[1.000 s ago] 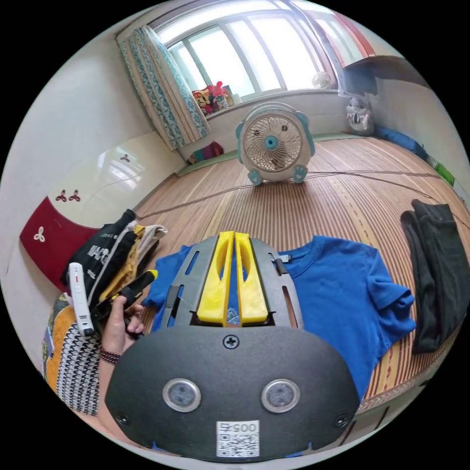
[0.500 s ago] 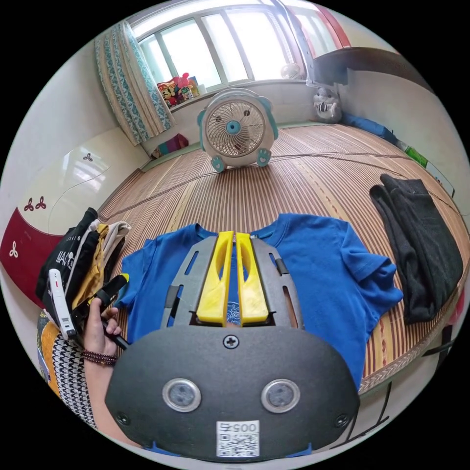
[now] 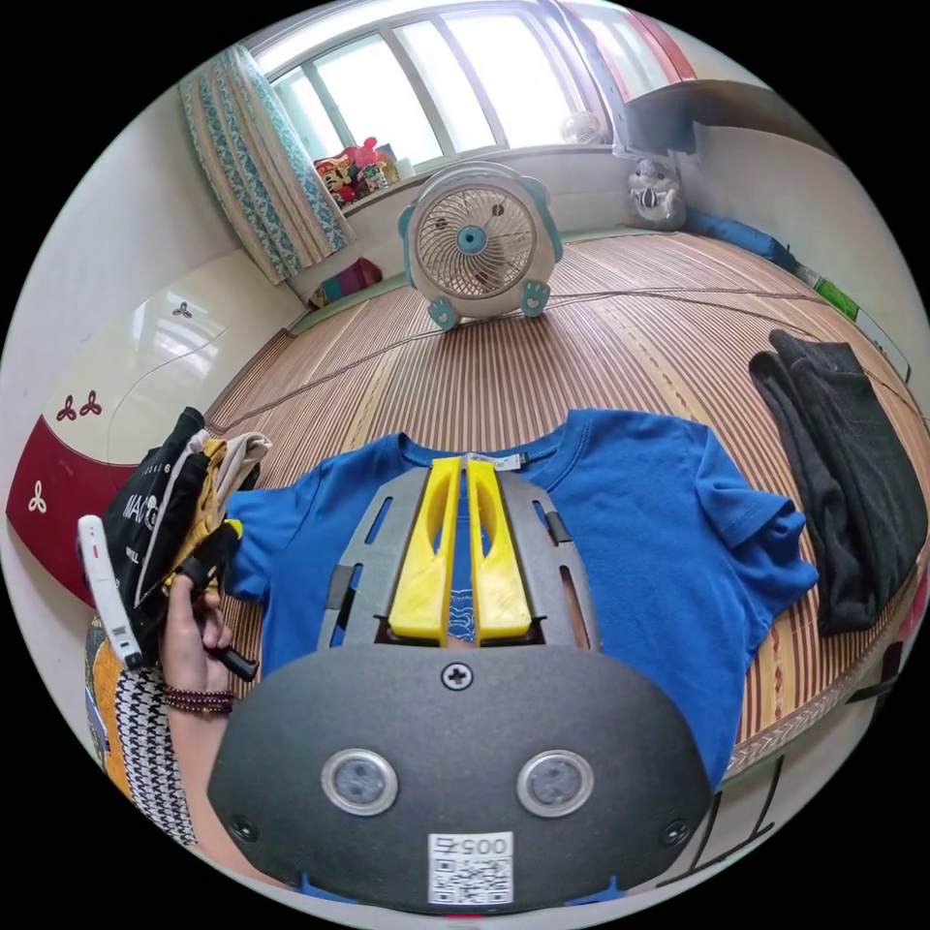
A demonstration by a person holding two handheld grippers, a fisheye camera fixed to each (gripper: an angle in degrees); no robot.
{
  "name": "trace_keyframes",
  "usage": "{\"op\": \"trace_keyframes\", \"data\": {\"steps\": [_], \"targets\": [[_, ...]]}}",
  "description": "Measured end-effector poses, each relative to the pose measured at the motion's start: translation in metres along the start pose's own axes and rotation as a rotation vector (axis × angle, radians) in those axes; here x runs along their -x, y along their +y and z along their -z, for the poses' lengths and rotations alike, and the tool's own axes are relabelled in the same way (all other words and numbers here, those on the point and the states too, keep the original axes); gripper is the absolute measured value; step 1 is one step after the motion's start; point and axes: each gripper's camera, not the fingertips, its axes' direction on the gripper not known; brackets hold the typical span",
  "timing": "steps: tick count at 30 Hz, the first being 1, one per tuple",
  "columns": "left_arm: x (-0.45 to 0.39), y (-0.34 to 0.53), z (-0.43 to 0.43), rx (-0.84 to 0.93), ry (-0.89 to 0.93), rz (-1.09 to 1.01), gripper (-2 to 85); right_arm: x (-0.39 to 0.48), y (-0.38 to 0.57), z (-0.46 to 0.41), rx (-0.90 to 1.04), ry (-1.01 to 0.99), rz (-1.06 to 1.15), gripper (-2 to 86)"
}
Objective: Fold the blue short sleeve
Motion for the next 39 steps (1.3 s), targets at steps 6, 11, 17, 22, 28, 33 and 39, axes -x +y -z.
{"op": "trace_keyframes", "data": {"steps": [6,11,17,22,28,33,39], "targets": [[-0.069,0.006,0.035,-0.059,0.144,-0.273,4.6,0.002,-0.006,-0.003,-0.012,0.013,-0.014,-0.9],[-0.111,0.015,0.041,-0.023,0.443,-0.378,6.5,0.002,-0.012,-0.007,-0.005,0.02,-0.023,-1.0],[-0.098,0.004,0.026,-0.042,0.263,-0.237,5.3,-0.003,-0.019,-0.01,0.009,0.018,-0.037,-0.9],[-0.101,-0.002,-0.03,0.176,0.247,-0.24,6.6,0.005,-0.022,-0.019,0.047,-0.014,-0.002,-0.7],[-0.125,-0.004,-0.055,0.201,0.138,-0.3,6.6,0.028,-0.024,-0.04,0.128,-0.08,0.115,3.1],[-0.127,-0.005,-0.057,0.187,0.144,-0.29,6.6,0.041,-0.027,-0.06,0.168,-0.072,0.155,6.0],[-0.121,-0.006,-0.039,0.077,0.167,-0.268,6.6,0.059,-0.027,-0.08,0.211,0.01,0.245,2.0]]}}
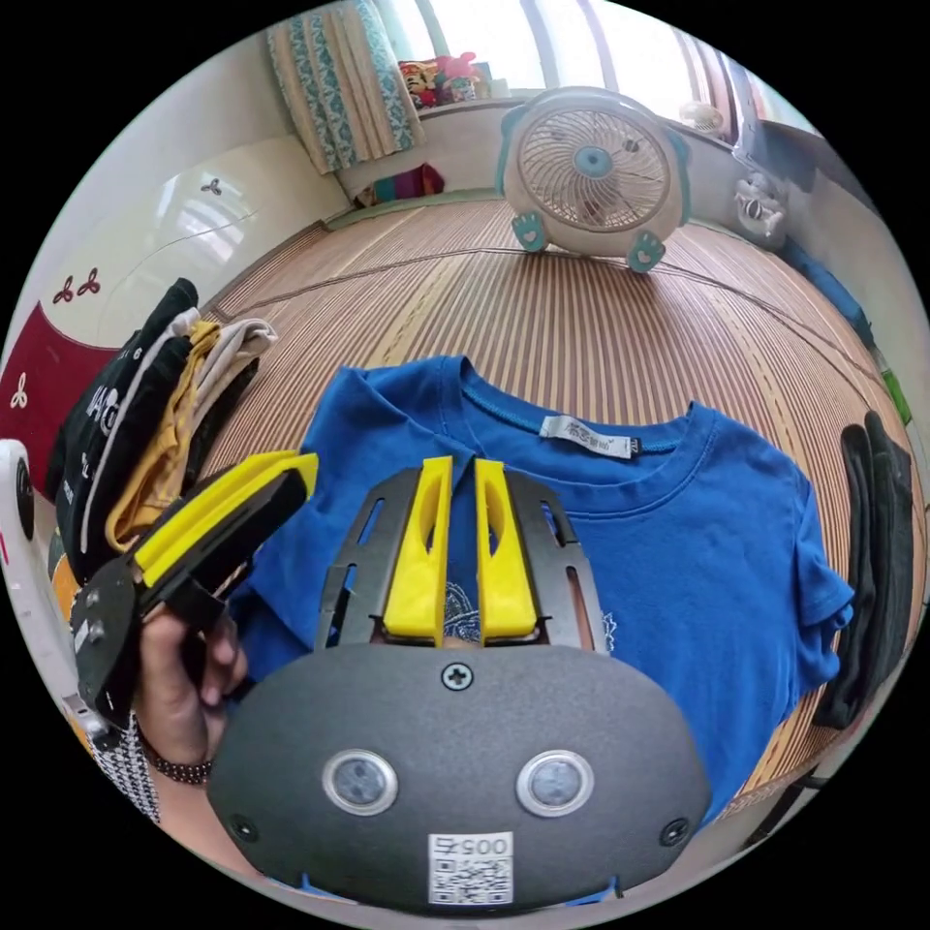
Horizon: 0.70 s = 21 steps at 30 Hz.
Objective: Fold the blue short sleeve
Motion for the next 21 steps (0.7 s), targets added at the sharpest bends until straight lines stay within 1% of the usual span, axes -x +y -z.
{"op": "trace_keyframes", "data": {"steps": [1,4,7,11,16,21], "targets": [[0.0,0.001,0.006,-0.037,0.014,0.0,6.6,0.0,0.0,0.002,-0.004,-0.013,0.012,0.7],[0.001,-0.003,0.019,-0.066,0.059,0.006,6.8,-0.006,0.001,0.008,-0.023,-0.048,0.001,-0.5],[-0.001,-0.021,0.029,-0.098,0.056,0.007,6.7,-0.017,-0.001,0.012,-0.024,-0.105,-0.031,-0.8],[-0.011,-0.048,0.014,0.003,-0.019,-0.023,6.7,-0.027,0.0,0.012,-0.008,-0.142,-0.068,-0.9],[-0.008,-0.046,-0.042,0.108,0.045,0.031,6.6,-0.026,0.002,0.012,0.001,-0.134,-0.053,-0.9],[0.002,-0.044,-0.057,0.094,0.058,0.072,6.2,-0.021,0.009,0.015,-0.002,-0.107,-0.028,-0.9]]}}
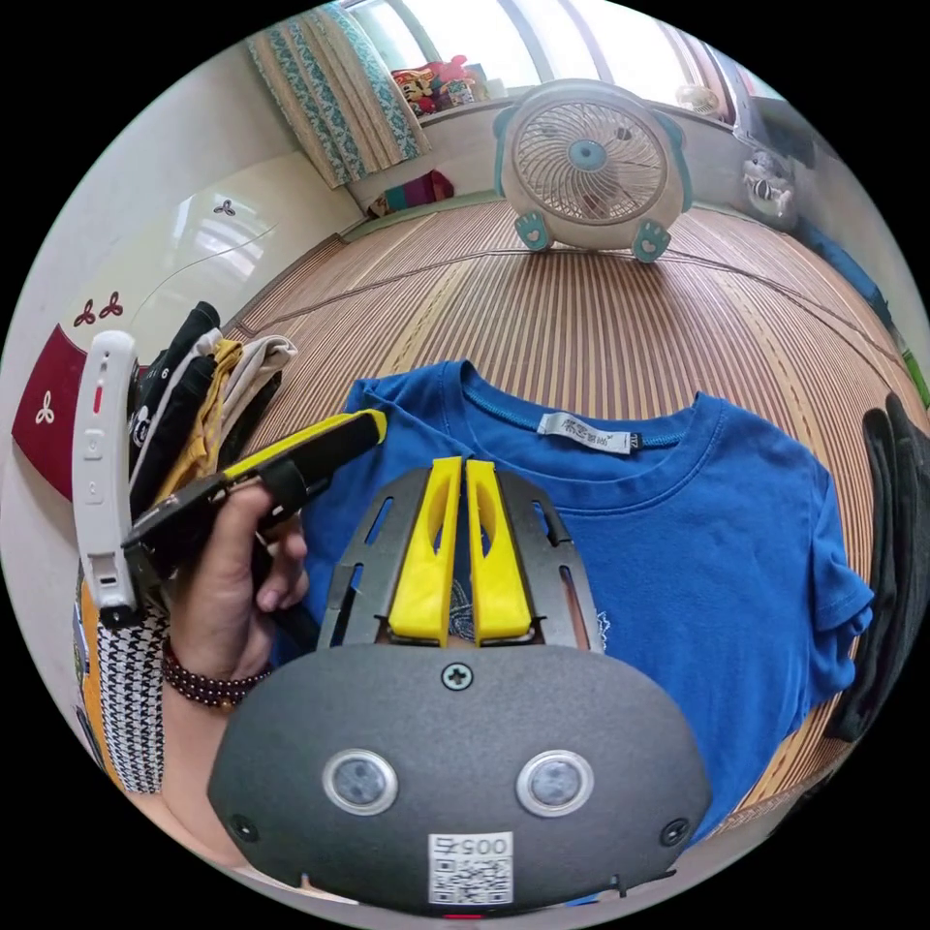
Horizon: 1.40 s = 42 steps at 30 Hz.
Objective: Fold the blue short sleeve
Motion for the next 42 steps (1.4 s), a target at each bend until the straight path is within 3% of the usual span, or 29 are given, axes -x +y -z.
{"op": "trace_keyframes", "data": {"steps": [9,13,21,24,27,42], "targets": [[0.041,0.002,0.012,-0.077,0.018,0.117,2.3,0.024,0.011,0.018,-0.182,0.076,0.059,-0.9],[0.051,0.004,0.013,-0.077,0.035,0.129,3.5,0.018,0.006,0.002,-0.099,0.129,-0.012,-0.4],[0.047,0.012,0.028,-0.126,0.029,0.068,4.0,0.003,0.015,0.025,-0.155,0.06,-0.096,0.0],[0.041,0.015,0.028,-0.119,0.023,0.036,4.1,0.005,0.014,0.015,-0.091,0.032,-0.1,-0.1],[0.039,0.016,0.028,-0.108,0.006,0.017,4.1,0.011,0.012,-0.004,0.015,0.133,-0.103,-0.1],[0.021,0.029,0.042,-0.139,0.148,-0.098,4.7,-0.033,0.048,0.075,-0.271,0.202,-0.367,3.7]]}}
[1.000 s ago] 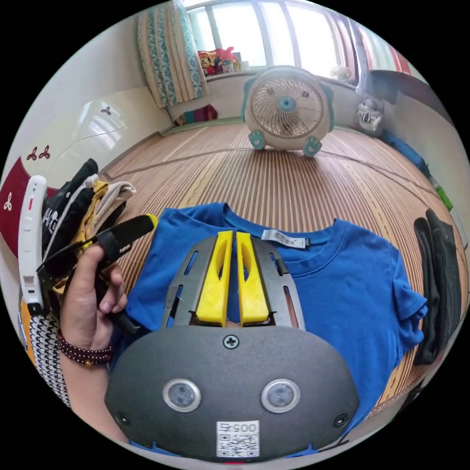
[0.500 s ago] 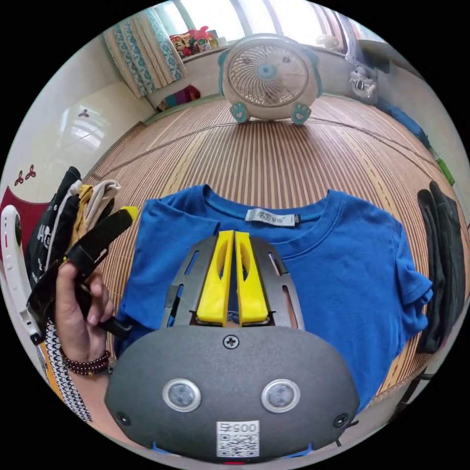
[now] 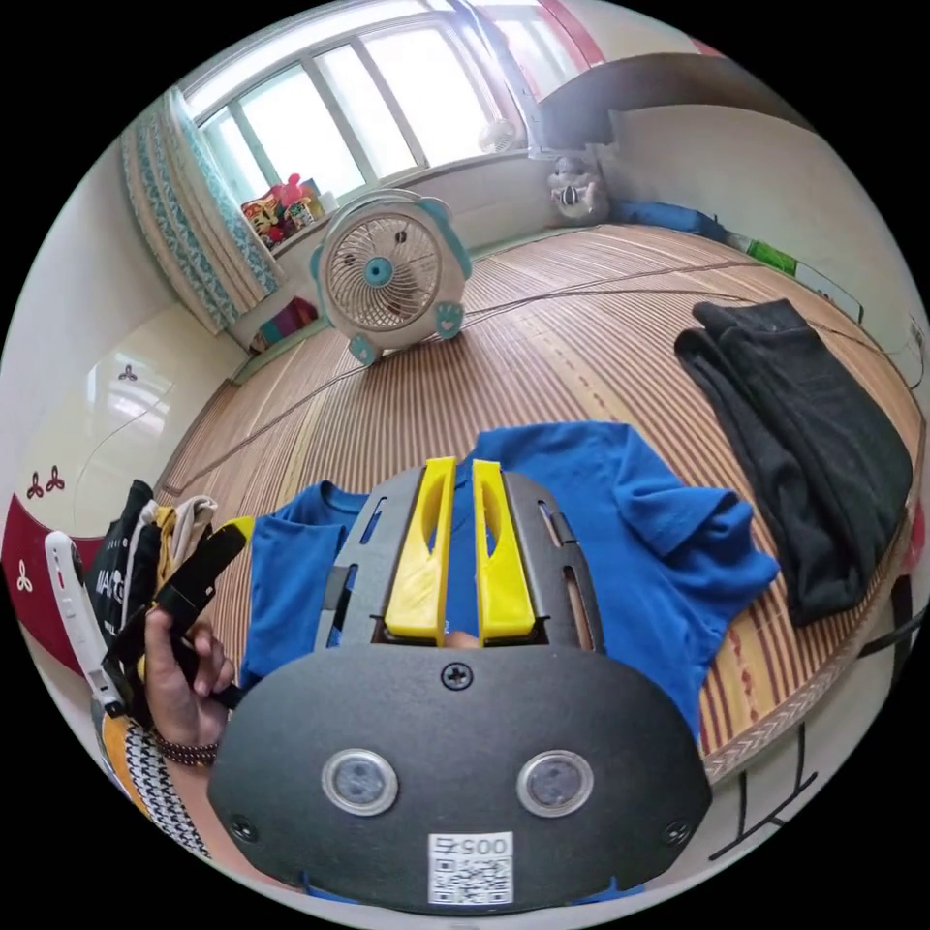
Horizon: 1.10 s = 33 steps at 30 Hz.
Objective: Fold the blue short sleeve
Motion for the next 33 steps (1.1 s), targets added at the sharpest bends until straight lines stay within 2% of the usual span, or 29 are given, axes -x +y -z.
{"op": "trace_keyframes", "data": {"steps": [3,7,11,17,21,27,33], "targets": [[0.001,0.001,-0.003,0.017,0.016,-0.012,4.9,-0.003,-0.001,0.015,-0.005,0.06,0.079,3.9],[0.007,0.001,-0.007,0.05,-0.028,-0.028,4.9,-0.014,0.008,0.04,-0.015,0.153,0.302,4.2],[0.016,0.002,-0.005,0.051,0.018,-0.008,4.9,-0.023,0.024,0.042,0.082,0.212,0.54,5.3],[0.023,0.002,-0.002,0.056,-0.003,-0.022,4.9,-0.018,0.049,0.015,0.173,0.345,0.735,6.1],[0.036,0.002,0.002,0.057,0.023,0.011,4.8,-0.023,0.047,0.004,0.19,0.371,0.705,3.0],[0.041,0.005,0.009,0.058,0.027,0.01,4.6,-0.019,0.022,0.033,0.152,0.329,0.645,-0.6],[0.043,0.008,0.015,0.073,0.041,-0.001,4.5,0.003,-0.019,0.047,0.269,0.234,0.547,-0.7]]}}
